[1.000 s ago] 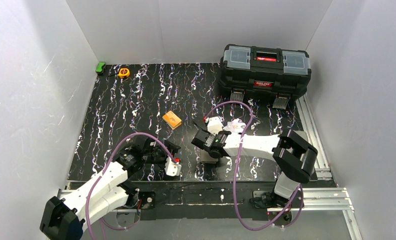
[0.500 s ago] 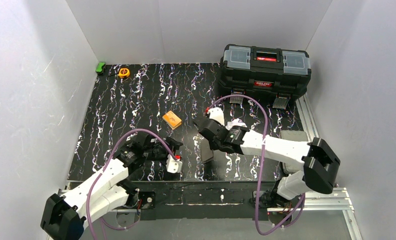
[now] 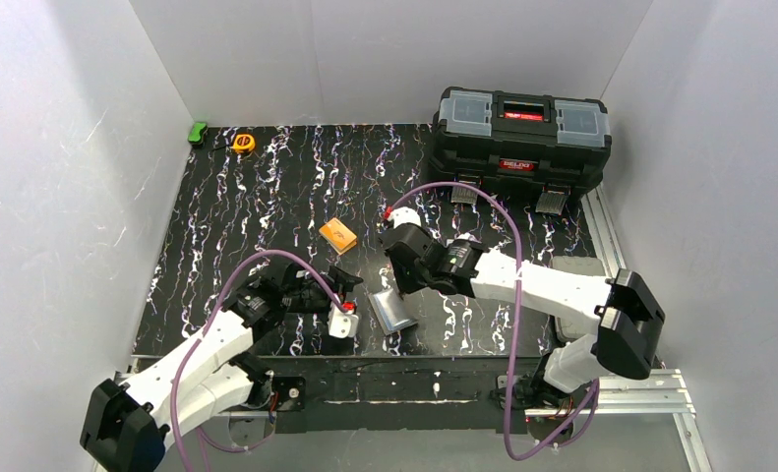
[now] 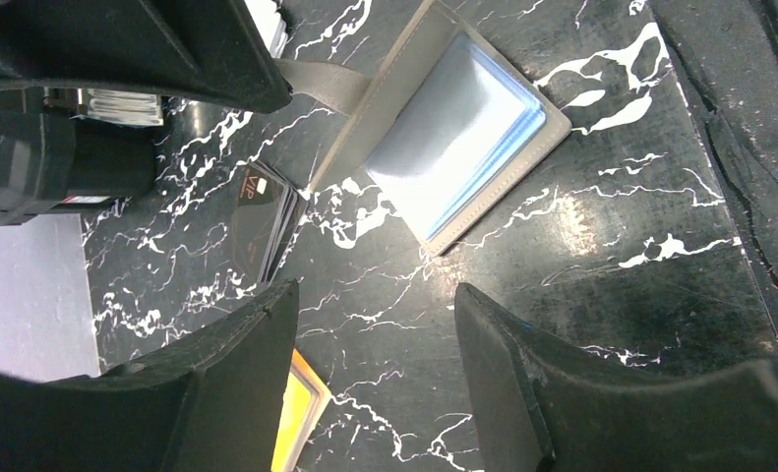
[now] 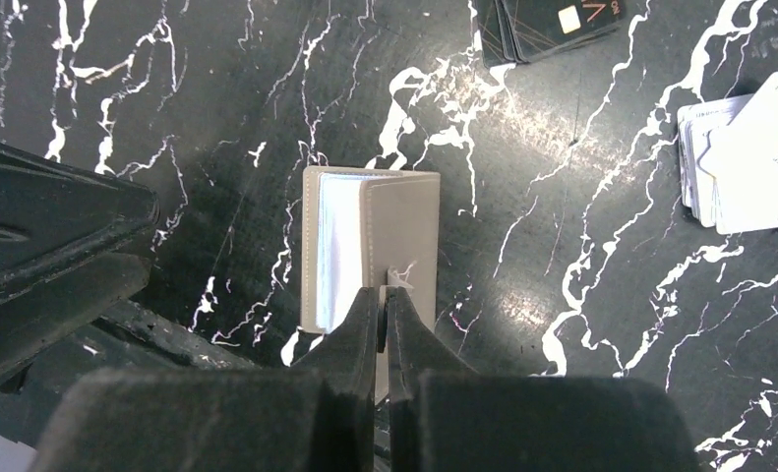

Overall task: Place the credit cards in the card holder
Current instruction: Open the card holder at the center of the board.

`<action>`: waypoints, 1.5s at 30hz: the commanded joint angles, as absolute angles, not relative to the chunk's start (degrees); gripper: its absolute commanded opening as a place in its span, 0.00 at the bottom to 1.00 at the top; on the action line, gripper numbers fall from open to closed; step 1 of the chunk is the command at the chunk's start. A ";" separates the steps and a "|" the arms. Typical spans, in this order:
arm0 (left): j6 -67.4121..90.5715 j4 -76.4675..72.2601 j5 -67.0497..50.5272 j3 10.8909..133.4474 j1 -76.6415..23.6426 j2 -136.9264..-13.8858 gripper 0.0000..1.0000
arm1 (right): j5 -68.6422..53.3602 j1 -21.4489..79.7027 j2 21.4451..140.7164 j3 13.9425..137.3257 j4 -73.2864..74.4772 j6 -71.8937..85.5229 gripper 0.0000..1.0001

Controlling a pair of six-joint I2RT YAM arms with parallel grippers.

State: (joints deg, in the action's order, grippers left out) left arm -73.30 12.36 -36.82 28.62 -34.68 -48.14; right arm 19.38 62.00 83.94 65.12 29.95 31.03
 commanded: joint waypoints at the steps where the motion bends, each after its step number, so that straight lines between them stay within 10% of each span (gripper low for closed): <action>1: -75.27 12.33 -40.72 29.75 -35.06 -50.54 0.58 | 20.16 61.98 84.59 65.64 30.83 31.06 0.01; 15: -75.42 8.45 -42.79 33.10 -36.57 -60.60 0.57 | 15.94 50.46 74.36 45.55 28.62 38.35 0.01; 45: -65.16 -4.90 -43.53 37.99 -49.83 -72.03 0.54 | 7.10 49.83 71.02 50.11 28.19 34.58 0.01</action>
